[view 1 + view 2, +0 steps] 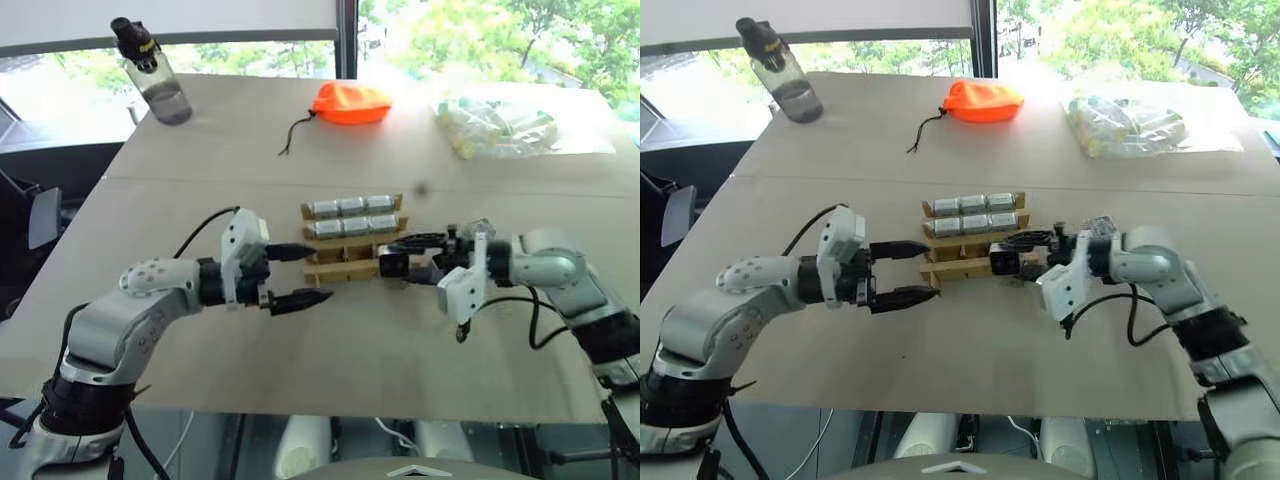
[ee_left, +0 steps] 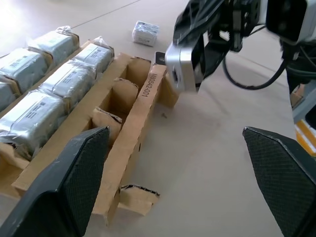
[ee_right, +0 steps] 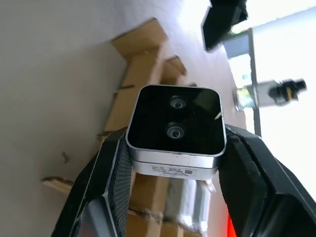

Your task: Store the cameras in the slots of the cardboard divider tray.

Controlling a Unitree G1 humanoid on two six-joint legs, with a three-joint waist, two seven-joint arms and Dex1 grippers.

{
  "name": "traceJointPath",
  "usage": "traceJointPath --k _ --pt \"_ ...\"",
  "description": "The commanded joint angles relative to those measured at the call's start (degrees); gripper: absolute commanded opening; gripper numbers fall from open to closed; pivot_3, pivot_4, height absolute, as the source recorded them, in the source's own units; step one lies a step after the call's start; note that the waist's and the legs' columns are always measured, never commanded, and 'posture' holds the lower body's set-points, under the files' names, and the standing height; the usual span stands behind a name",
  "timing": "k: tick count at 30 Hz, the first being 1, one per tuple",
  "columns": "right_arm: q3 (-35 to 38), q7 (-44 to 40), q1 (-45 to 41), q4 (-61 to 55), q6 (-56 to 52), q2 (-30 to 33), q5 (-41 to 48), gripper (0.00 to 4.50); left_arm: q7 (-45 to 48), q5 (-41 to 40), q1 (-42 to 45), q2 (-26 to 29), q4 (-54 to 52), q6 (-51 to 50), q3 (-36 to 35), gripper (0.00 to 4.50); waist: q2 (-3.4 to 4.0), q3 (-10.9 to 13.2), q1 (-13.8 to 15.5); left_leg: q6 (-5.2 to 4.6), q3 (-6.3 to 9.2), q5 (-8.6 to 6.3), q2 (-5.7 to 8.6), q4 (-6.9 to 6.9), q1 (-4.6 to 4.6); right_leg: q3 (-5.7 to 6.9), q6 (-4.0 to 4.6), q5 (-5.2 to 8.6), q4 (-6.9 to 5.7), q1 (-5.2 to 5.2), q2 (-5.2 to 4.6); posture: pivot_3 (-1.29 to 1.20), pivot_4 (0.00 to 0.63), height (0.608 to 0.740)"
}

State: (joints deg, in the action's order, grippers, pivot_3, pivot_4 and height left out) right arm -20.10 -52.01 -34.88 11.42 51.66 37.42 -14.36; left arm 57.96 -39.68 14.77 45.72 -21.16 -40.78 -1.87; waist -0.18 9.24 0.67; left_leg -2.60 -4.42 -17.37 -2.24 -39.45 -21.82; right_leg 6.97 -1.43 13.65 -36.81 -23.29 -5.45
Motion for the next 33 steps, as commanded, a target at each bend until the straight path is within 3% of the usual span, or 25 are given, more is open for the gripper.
traceJointPath --k 1,11,33 --pt "-1.9 3.8 -7.0 4.1 6.8 -3.1 -5.4 1.96 0.1 -0.9 2.3 0.9 0.0 -2.8 0.5 4.5 -0.05 0.0 -0.3 0.02 -0.01 0.01 0.0 -0.01 0.02 -0.01 0.0 0.0 -0.02 0.0 0.0 0.0 0.15 0.726" --pt "-8.1 6.7 -13.3 9.3 13.8 -5.5 -10.5 1.96 3.2 -0.9 4.8 3.0 0.8 -6.0 1.4 4.5 -0.07 0.1 -0.8 0.15 0.15 0.09 0.0 -0.01 -0.03 0.09 0.01 0.0 -0.04 0.01 -0.02 0.0 0.15 0.726" --pt "-11.6 9.0 -17.9 10.5 11.2 -10.6 -12.2 1.96 4.2 1.8 7.5 1.5 2.8 -4.8 6.0 4.5 -0.08 0.1 -1.3 0.19 0.16 0.12 0.0 -0.01 -0.01 0.08 0.02 0.0 -0.12 0.0 -0.01 0.0 0.15 0.726"
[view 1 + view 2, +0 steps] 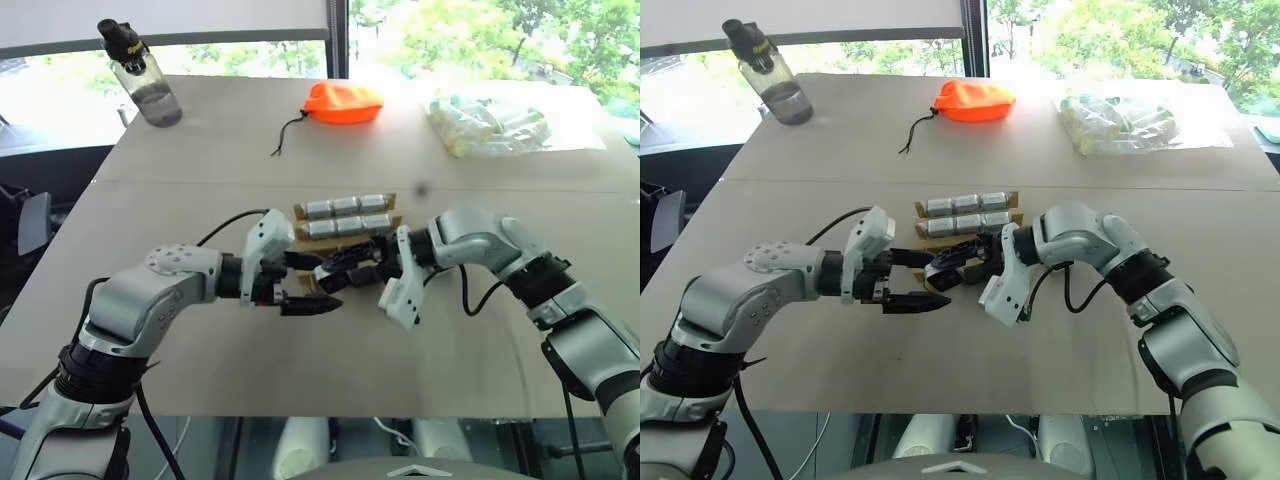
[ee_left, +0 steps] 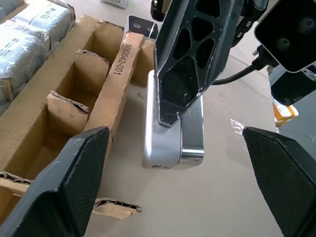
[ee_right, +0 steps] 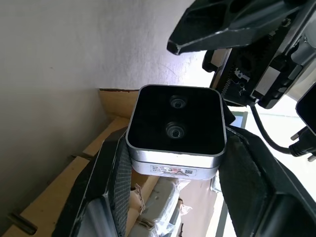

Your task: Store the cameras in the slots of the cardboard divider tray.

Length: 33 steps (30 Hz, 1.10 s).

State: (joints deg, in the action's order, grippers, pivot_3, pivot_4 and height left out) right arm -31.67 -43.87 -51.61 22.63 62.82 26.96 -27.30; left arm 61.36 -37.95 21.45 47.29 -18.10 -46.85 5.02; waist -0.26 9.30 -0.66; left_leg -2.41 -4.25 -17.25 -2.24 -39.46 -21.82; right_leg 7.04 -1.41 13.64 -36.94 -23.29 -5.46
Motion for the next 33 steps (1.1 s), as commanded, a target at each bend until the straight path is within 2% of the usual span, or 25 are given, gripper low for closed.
traceJointPath --k 1,2,5,9,10,12,18,20,21,24,27,29,33 --pt "-0.1 0.8 -1.0 -0.7 0.0 -0.1 0.8 1.96 0.8 0.1 0.9 0.0 -0.2 1.3 -0.9 4.5 0.0 0.0 0.0 0.0 0.0 0.0 0.0 0.0 0.0 0.0 0.0 0.0 0.0 0.0 0.0 0.0 0.15 0.726" --pt "-0.2 0.8 -0.9 -0.8 0.0 0.0 0.9 1.96 0.9 0.1 0.8 -0.1 -0.2 1.3 -1.0 4.5 0.0 0.0 0.0 0.0 -0.01 0.0 0.0 0.0 0.0 0.0 0.0 0.0 0.0 0.0 0.0 0.0 0.15 0.726" --pt "-0.6 0.4 -0.1 -1.4 -0.2 0.4 1.7 1.96 0.8 0.3 0.6 -0.9 0.2 2.3 -0.9 3.91 0.0 0.0 0.0 0.0 0.0 0.0 0.0 0.0 0.0 -0.01 0.0 0.0 0.0 0.0 0.0 0.0 0.15 0.726" --pt "-1.0 0.4 0.1 -1.6 -0.3 0.7 2.1 1.96 1.0 -0.1 0.4 -1.4 0.1 2.3 -0.9 2.11 0.0 0.0 0.0 0.0 0.0 0.0 0.0 0.0 0.0 0.0 0.0 0.0 0.0 0.0 0.0 0.0 0.15 0.726" --pt "-1.1 0.3 0.1 -1.7 -0.4 0.8 2.2 1.96 1.1 -0.1 0.3 -1.5 0.0 2.3 -0.9 1.43 0.0 0.0 0.0 0.0 0.0 0.0 0.0 0.0 0.0 0.0 0.0 0.0 0.0 0.0 0.0 0.0 0.15 0.726" --pt "-1.2 0.2 0.2 -1.8 -0.7 0.9 2.5 1.96 1.3 -0.2 0.3 -1.5 0.0 2.4 -0.9 0.73 0.0 0.0 0.0 0.0 0.0 0.0 0.0 0.0 0.0 0.0 0.0 0.0 0.0 0.0 0.0 0.0 0.15 0.726" --pt "-1.0 -0.4 1.1 -3.3 -3.3 1.2 3.1 1.96 0.9 -0.1 0.0 -1.6 -0.4 2.1 -0.8 0.74 0.0 0.0 0.0 0.0 0.0 0.0 0.0 0.0 0.0 0.0 0.0 0.0 0.0 0.0 0.0 0.0 0.15 0.726" --pt "-0.9 -0.8 1.8 -4.3 -4.6 1.4 3.7 2.97 1.0 -0.3 -0.1 -1.3 -0.6 1.6 -0.8 0.74 0.0 0.0 0.0 0.0 0.0 0.0 0.0 0.0 0.0 0.0 0.0 0.0 0.0 0.0 -0.01 0.0 0.15 0.726" --pt "-0.7 -1.0 2.5 -4.8 -5.5 1.5 4.4 3.22 1.4 -1.2 0.0 -0.9 -0.7 0.5 -0.9 0.74 0.0 0.0 0.0 0.0 0.0 0.0 -0.01 0.0 0.0 -0.01 0.0 0.0 0.0 0.0 -0.01 0.0 0.15 0.726" --pt "0.5 -1.9 5.1 -6.7 -9.8 2.7 7.4 4.43 2.1 -1.7 0.1 -1.0 -1.2 1.2 -1.6 0.74 0.0 0.0 0.1 0.0 0.02 0.0 -0.01 0.0 -0.02 0.01 0.0 0.0 0.01 0.0 -0.01 0.0 0.15 0.726" --pt "2.5 -3.1 8.4 -8.6 -13.5 5.3 12.6 4.43 2.0 -1.0 0.5 -0.9 -1.5 2.6 -2.4 0.74 -0.01 0.0 0.2 0.0 0.01 0.0 0.0 0.0 -0.02 0.0 0.0 0.0 0.01 0.0 -0.02 0.0 0.15 0.726" --pt "4.2 -4.8 12.6 -13.0 -18.0 8.0 19.1 4.43 3.1 -0.9 0.8 -0.2 -2.0 4.4 -3.3 0.74 -0.02 0.0 0.3 0.0 0.03 0.0 0.0 -0.01 -0.04 0.0 0.0 0.0 0.01 0.0 -0.03 0.0 0.15 0.726" --pt "7.2 -8.7 24.1 -26.1 -34.2 12.9 32.7 4.43 5.5 1.1 1.3 1.2 -1.4 9.7 -4.6 0.74 -0.04 0.0 0.5 0.0 0.09 0.0 0.0 0.02 -0.08 0.01 0.01 0.0 0.06 0.0 -0.05 0.0 0.15 0.726"
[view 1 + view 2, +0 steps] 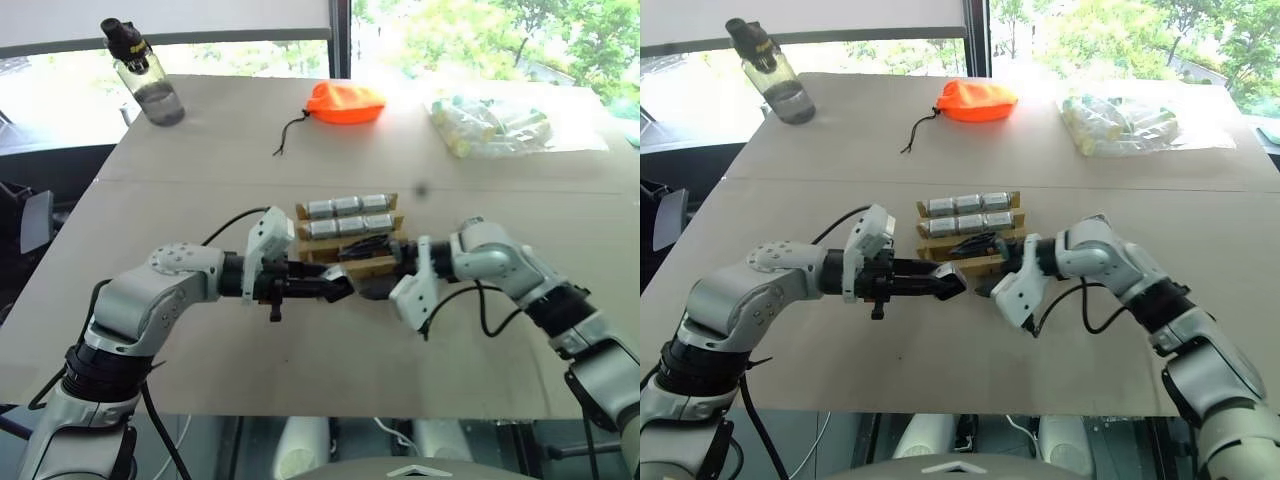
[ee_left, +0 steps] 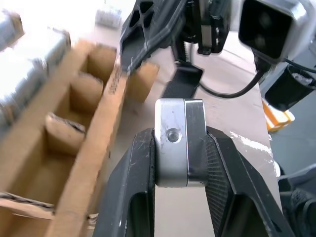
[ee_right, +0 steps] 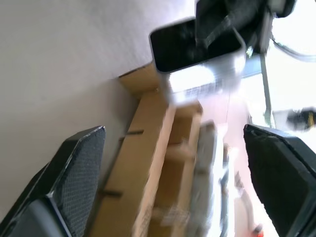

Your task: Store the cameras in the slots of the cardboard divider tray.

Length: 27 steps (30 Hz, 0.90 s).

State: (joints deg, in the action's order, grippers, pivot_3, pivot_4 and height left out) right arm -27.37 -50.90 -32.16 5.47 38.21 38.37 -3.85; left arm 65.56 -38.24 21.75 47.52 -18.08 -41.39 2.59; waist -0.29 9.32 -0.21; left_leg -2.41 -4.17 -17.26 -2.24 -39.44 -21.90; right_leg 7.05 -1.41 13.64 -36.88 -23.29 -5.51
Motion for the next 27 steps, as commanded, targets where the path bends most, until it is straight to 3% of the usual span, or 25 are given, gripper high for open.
traceJointPath --k 1,5,9,16,27 --pt "3.7 -1.6 7.2 -11.6 -13.5 1.8 12.1 4.43 1.1 2.4 1.2 1.1 -0.8 5.4 -2.2 0.74 0.0 0.0 0.1 0.0 0.0 0.0 0.0 0.0 0.0 0.02 0.0 0.0 0.0 0.0 0.01 0.0 0.15 0.726" --pt "8.3 0.7 21.8 -22.2 -30.7 3.2 27.7 4.43 2.0 6.7 2.3 1.0 3.0 12.4 -2.4 0.74 -0.01 0.0 0.6 0.0 0.02 0.0 0.0 0.01 0.06 0.05 0.0 0.0 -0.04 0.03 0.03 0.0 0.15 0.726" --pt "16.1 4.6 35.8 -28.1 -39.0 2.6 38.3 4.43 2.3 9.0 3.6 -0.1 7.0 16.2 -2.2 0.74 -0.04 0.0 1.3 -0.03 -0.05 -0.01 0.01 -0.01 0.09 0.03 0.0 0.0 -0.06 0.03 0.02 0.0 0.15 0.726" --pt "24.7 -0.7 49.5 -27.2 -34.2 -0.3 40.1 4.43 3.5 10.4 7.4 -4.7 14.4 20.4 -0.8 0.74 -0.1 0.0 1.3 -0.06 -0.04 -0.03 0.03 -0.02 0.08 0.03 -0.01 0.0 -0.06 0.03 0.06 0.0 0.15 0.726" --pt "29.1 -3.2 51.0 -25.5 -31.2 -4.6 36.7 4.43 17.5 19.1 17.8 -3.5 27.7 24.8 8.3 0.74 -0.13 0.0 1.1 -0.06 -0.07 -0.02 0.05 -0.01 0.08 0.0 -0.01 0.0 -0.06 0.02 0.17 0.0 0.15 0.726"
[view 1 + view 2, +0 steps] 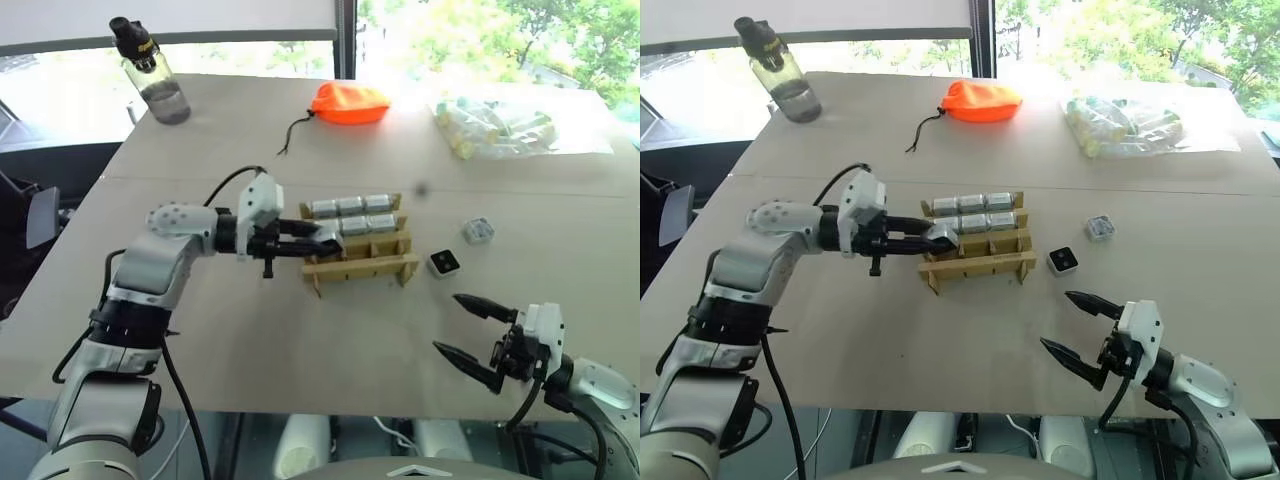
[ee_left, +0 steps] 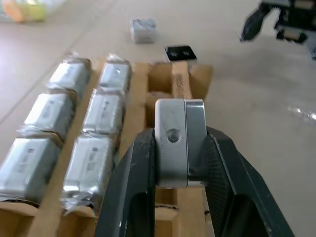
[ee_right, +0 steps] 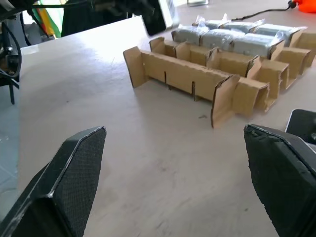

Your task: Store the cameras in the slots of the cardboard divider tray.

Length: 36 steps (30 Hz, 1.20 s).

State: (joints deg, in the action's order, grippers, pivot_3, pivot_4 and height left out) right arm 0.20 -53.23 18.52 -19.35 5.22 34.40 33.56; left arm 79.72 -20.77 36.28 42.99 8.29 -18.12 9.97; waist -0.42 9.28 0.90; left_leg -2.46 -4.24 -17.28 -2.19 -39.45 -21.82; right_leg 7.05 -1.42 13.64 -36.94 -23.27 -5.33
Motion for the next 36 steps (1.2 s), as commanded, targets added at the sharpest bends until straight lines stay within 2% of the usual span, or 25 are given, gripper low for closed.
traceJointPath --k 1,7,12,22,31,36 --pt "1.7 -1.0 0.3 -0.7 1.9 -1.0 -0.9 4.43 3.9 3.0 4.5 0.9 2.5 2.4 1.8 0.74 -0.01 0.0 0.1 0.0 0.0 0.0 -0.01 0.0 0.0 0.0 0.0 0.0 0.0 0.0 0.0 0.0 0.15 0.726" --pt "2.3 0.3 -0.6 -2.0 1.4 -3.2 -1.4 4.43 4.0 8.5 8.9 -0.5 5.8 3.8 4.8 0.74 -0.01 0.0 0.0 0.0 0.0 0.0 0.01 -0.01 0.01 -0.02 0.0 0.0 -0.01 0.0 0.0 0.0 0.15 0.726" --pt "2.3 2.0 0.5 -3.8 1.1 -4.5 -2.3 4.43 2.4 8.8 8.3 -2.7 2.8 -1.8 5.8 0.74 -0.01 0.0 0.0 0.0 0.01 0.0 -0.01 -0.01 0.0 -0.02 0.0 0.0 -0.01 0.0 0.0 0.0 0.15 0.726" --pt "3.2 3.1 0.2 -4.4 1.1 -5.3 -2.5 4.43 0.1 11.0 7.5 -2.7 0.6 -7.8 7.0 0.74 -0.01 0.0 0.0 0.0 0.02 0.0 -0.01 -0.03 0.02 -0.03 0.0 0.0 -0.06 0.0 -0.01 0.0 0.15 0.726" --pt "3.2 2.8 -0.2 -4.0 1.5 -6.2 -2.6 4.43 -1.3 13.2 7.4 -3.5 0.8 -6.6 7.8 0.74 -0.02 0.0 0.0 0.0 0.01 0.0 -0.01 -0.03 0.01 -0.04 0.0 0.0 -0.05 0.0 -0.01 0.0 0.15 0.726" --pt "3.3 2.0 0.2 -3.3 2.1 -6.4 -2.7 4.43 0.7 10.4 7.9 -4.1 -0.1 -8.7 6.9 0.74 -0.02 0.0 0.0 0.0 0.02 0.0 -0.01 -0.03 0.0 -0.03 0.0 0.0 -0.07 0.0 -0.01 0.0 0.15 0.726"
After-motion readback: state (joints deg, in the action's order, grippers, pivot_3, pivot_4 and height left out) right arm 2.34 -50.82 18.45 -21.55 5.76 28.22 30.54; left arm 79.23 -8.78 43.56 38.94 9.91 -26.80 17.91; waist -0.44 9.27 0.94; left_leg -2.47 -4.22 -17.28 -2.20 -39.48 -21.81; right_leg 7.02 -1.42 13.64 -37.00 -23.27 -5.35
